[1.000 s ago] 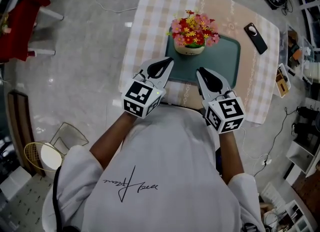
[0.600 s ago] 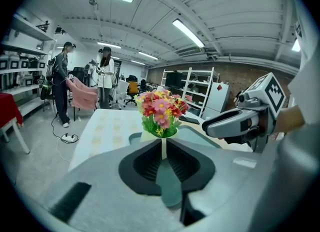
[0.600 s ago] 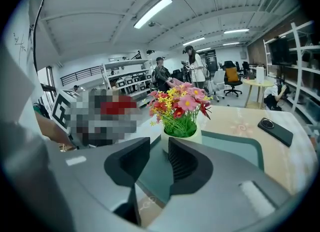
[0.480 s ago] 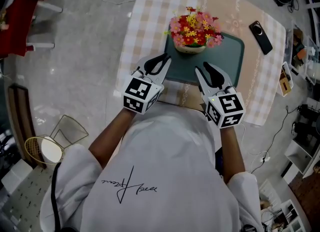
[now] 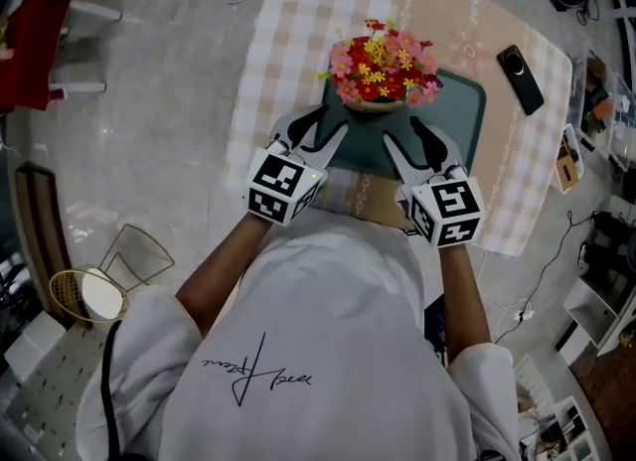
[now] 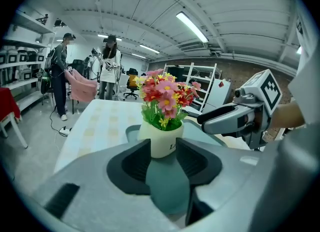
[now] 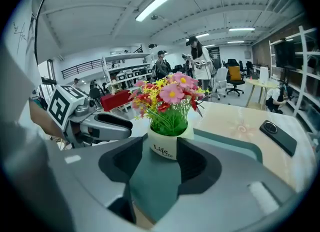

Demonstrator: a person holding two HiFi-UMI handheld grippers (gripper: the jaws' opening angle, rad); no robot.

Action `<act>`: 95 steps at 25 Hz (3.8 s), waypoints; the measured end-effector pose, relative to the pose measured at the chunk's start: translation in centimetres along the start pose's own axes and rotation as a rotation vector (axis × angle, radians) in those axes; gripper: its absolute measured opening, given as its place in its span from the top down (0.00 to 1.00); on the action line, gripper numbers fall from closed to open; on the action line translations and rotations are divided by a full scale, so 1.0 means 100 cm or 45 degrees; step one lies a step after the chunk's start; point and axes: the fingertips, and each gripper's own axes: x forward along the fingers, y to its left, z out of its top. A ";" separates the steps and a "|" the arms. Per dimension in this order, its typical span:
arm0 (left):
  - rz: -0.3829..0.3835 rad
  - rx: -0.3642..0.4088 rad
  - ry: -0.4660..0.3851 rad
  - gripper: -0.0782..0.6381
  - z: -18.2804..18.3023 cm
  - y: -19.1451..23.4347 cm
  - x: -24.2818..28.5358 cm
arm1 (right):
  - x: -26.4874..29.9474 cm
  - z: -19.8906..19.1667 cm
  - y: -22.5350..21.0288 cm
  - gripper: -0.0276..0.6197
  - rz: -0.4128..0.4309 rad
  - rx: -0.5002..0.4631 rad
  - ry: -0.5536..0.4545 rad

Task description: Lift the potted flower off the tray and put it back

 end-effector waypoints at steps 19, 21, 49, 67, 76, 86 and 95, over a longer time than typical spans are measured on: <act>0.007 -0.032 0.060 0.54 -0.005 0.003 0.031 | 0.029 -0.023 -0.028 0.48 0.034 -0.084 0.105; 0.009 -0.034 0.067 0.53 -0.006 0.003 0.033 | 0.032 -0.028 -0.029 0.47 0.046 -0.096 0.123; -0.008 -0.016 0.090 0.47 -0.002 0.002 0.062 | 0.074 -0.031 -0.034 0.36 0.121 -0.169 0.107; -0.011 0.045 0.073 0.48 0.001 0.011 0.070 | 0.081 -0.023 -0.043 0.40 0.076 -0.165 0.037; -0.015 0.054 0.083 0.48 0.002 0.012 0.070 | 0.081 -0.023 -0.043 0.40 0.060 -0.162 0.045; -0.023 0.081 0.090 0.48 0.001 0.007 0.065 | 0.075 -0.024 -0.039 0.40 0.041 -0.171 0.056; -0.028 0.073 0.076 0.48 0.007 0.006 0.056 | 0.070 -0.017 -0.033 0.40 0.048 -0.156 0.044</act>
